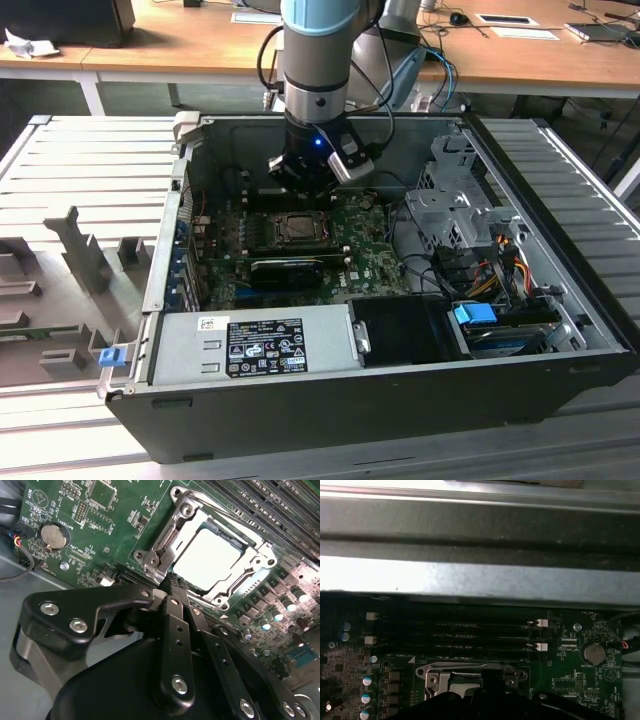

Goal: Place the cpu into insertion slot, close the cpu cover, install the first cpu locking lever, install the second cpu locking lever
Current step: 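Install the second cpu locking lever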

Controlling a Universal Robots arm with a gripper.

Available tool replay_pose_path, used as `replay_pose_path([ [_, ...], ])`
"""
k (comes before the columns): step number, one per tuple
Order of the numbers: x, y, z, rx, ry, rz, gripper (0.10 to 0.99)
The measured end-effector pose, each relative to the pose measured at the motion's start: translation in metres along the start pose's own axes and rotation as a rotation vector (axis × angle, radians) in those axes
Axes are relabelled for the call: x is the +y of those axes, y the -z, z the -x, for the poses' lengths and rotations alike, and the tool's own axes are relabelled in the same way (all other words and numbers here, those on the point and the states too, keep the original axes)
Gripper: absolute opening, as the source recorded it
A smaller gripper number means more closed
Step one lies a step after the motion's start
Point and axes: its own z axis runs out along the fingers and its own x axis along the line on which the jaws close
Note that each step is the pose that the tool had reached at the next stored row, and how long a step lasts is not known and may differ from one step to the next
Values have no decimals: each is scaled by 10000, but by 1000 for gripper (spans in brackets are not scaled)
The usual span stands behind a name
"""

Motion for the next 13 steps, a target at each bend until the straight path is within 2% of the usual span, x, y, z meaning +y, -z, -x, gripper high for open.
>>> replay_pose_path([
  [3, 2, 32, 1, 0, -1, -2, 106],
  [9, 18, 206, 7, 1, 2, -10, 106],
  [13, -36, 216, 3, 0, 0, -16, 106],
])
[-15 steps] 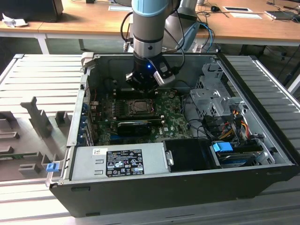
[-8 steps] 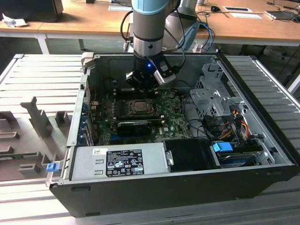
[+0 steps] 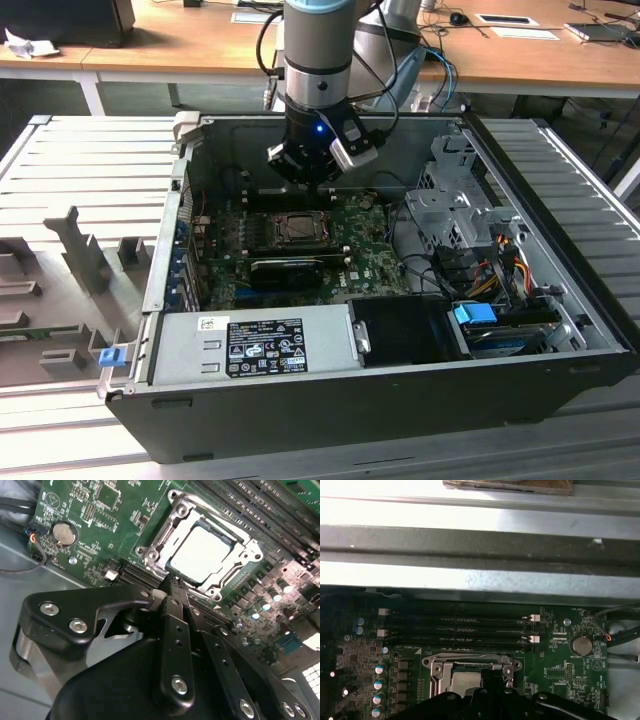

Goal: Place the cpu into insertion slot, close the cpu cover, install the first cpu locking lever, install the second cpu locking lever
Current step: 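Install the second cpu locking lever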

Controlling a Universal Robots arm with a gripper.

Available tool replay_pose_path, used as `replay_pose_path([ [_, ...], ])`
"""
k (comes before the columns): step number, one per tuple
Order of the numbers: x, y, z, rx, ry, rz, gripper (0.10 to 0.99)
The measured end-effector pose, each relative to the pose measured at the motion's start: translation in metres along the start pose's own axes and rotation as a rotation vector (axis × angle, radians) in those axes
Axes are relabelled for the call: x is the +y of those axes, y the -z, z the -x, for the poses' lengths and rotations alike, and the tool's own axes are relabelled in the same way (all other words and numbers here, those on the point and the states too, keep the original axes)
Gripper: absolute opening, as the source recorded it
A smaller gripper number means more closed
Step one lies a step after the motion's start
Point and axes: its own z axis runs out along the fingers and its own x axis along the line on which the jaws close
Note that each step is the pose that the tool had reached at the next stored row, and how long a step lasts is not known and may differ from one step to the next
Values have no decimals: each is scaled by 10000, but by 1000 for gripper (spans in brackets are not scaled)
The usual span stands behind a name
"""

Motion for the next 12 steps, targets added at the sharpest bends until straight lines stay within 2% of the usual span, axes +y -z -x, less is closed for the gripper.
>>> replay_pose_path([
  [2, -41, 3, -1, 1, 0, 0, 106],
  [8, -228, 19, -8, 17, -2, -1, 106],
  [10, -253, 22, -9, 114, -10, 4, 106],
  [12, -265, 22, -9, 196, -15, -83, 106],
])
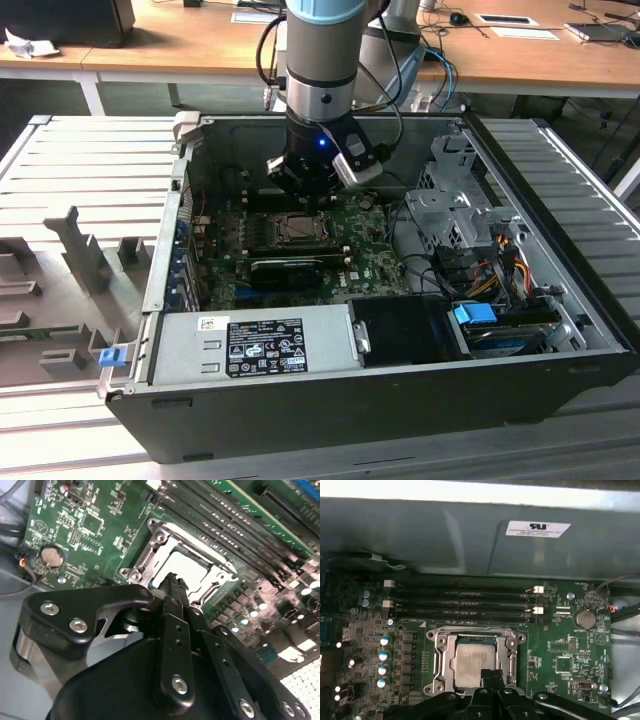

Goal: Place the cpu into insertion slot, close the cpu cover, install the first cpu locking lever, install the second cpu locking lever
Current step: 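Install the second cpu locking lever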

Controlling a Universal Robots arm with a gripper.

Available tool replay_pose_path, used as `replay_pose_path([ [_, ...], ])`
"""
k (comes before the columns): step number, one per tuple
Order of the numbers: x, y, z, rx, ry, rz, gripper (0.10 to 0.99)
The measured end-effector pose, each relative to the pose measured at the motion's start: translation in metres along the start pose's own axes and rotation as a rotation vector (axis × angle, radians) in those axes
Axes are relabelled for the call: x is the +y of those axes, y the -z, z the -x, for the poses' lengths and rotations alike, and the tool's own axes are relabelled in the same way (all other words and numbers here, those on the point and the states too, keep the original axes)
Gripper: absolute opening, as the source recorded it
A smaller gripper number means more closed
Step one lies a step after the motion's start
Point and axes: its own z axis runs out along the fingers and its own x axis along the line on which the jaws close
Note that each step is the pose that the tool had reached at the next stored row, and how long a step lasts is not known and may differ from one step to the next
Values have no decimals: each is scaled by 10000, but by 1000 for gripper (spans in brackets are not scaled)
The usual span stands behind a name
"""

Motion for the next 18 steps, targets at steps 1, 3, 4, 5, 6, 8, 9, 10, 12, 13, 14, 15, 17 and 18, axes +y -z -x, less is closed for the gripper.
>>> replay_pose_path([
  [1, -8, 1, -1, 34, -2, -59, 106],
  [3, -49, 1, -2, 88, -5, -121, 106],
  [4, -75, -1, -3, 107, -7, -123, 106],
  [5, -102, -2, -4, 118, -8, -121, 106],
  [6, -124, -3, -5, 124, -10, -120, 106],
  [8, -209, -6, -9, 129, -9, -121, 106],
  [9, -233, -7, -10, 129, -9, -120, 106],
  [10, -262, -7, -11, 132, -8, -120, 106],
  [12, -304, -9, -12, 137, -7, -114, 106],
  [13, -310, -9, -13, 138, -6, -102, 106],
  [14, -317, -9, -13, 137, -5, -78, 106],
  [15, -326, -9, -20, 135, -6, -51, 106],
  [17, -348, -8, -59, 136, 7, -28, 106],
  [18, -354, -9, -97, 137, 25, -25, 106],
])
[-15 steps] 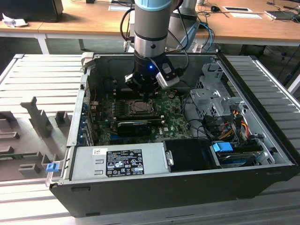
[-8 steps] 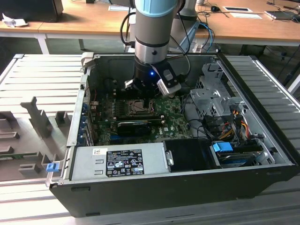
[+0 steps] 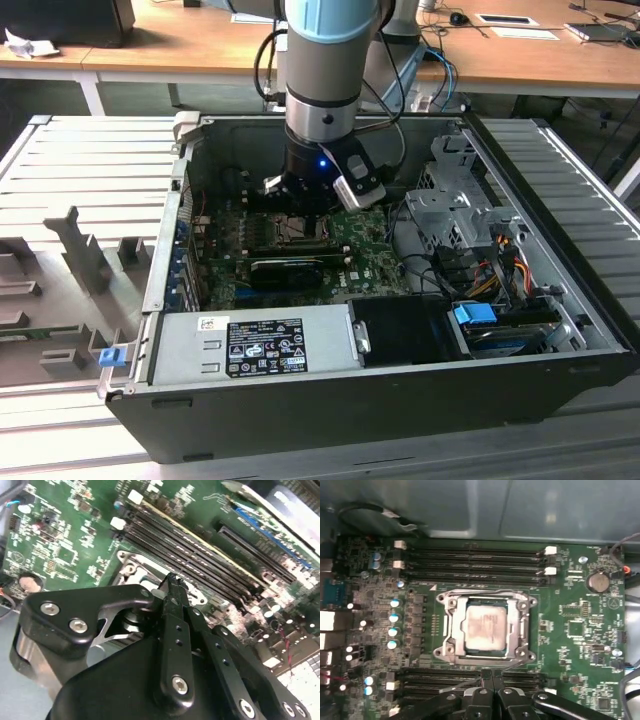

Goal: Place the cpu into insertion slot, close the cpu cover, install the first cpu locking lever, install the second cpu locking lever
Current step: 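Install the second cpu locking lever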

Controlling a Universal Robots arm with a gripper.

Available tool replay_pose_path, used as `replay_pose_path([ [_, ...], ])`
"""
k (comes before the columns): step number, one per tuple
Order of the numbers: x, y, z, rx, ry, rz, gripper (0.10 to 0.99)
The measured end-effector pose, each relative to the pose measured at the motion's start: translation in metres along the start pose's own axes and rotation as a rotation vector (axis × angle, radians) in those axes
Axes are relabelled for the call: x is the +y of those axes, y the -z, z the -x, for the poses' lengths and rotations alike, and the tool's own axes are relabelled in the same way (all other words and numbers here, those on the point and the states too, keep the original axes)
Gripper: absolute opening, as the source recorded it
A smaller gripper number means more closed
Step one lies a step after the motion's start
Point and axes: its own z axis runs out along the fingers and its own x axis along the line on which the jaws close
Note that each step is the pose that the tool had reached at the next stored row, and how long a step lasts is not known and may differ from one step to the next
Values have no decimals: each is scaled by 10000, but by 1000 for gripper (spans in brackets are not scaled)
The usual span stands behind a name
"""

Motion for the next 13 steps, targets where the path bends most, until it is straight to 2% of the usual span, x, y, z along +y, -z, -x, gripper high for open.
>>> replay_pose_path([
  [3, -4, -4, -91, 5, 65, 1, 106],
  [7, -3, -25, -165, 17, 221, 4, 106],
  [10, -6, -80, -221, 29, 380, 45, 106],
  [13, -12, -162, -238, 45, 577, 54, 106],
])
